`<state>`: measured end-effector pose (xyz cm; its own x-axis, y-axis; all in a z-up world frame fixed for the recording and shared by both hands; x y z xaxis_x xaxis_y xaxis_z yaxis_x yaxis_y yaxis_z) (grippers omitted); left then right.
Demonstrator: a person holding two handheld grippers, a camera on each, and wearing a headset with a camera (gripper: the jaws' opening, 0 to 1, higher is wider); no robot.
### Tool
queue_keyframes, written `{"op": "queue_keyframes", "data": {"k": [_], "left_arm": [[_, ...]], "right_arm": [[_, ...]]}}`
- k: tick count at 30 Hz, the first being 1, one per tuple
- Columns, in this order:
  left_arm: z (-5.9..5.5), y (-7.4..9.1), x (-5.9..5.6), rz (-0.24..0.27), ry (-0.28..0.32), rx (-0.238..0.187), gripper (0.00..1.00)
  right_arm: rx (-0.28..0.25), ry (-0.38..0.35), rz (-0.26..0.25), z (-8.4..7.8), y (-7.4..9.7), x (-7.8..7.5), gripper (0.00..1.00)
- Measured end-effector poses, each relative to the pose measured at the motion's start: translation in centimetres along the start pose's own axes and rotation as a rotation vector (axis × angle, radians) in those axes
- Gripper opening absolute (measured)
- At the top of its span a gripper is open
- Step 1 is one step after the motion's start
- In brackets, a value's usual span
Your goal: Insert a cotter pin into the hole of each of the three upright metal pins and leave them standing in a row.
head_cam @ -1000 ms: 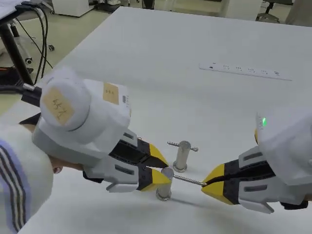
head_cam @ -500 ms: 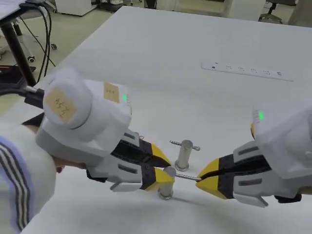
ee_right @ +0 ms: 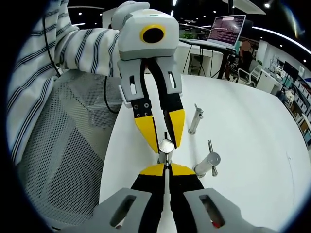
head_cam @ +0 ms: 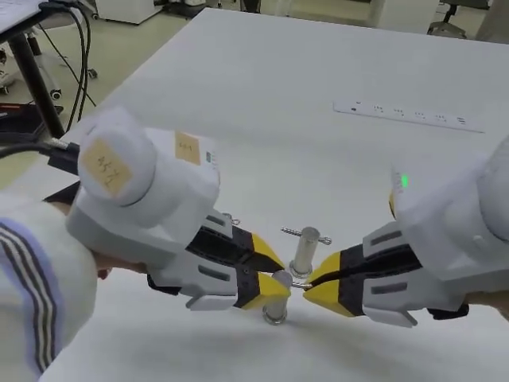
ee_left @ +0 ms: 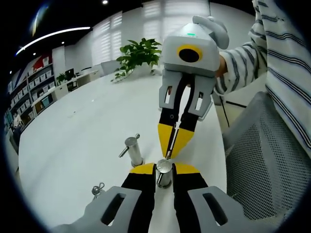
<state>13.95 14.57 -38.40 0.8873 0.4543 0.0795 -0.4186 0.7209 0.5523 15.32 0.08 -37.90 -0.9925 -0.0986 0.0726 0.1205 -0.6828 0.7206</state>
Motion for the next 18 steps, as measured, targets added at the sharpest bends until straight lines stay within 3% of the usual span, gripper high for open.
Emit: {"op": "queue_keyframes", "data": {"k": [18], "left_arm": [[-0.19, -0.05, -0.04, -0.002, 0.033, 0.006, 0.1]], "right_arm": [[0.001, 0.039, 0.04, 0.39, -0.84, -0.31, 0.0]]}}
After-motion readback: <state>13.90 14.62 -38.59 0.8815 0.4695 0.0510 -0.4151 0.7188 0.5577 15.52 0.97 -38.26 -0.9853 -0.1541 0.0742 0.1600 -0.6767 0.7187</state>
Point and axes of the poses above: the centre of the closed fingertips' face, and the gripper's own axes: y roughly backward along the fingers, x roughly to its left, z roughly out of its top, the point moved 9 cm from there along y, roughly backward along the fingers, and after that the axes turned 10 degrees about z, right-handed, at the moved point
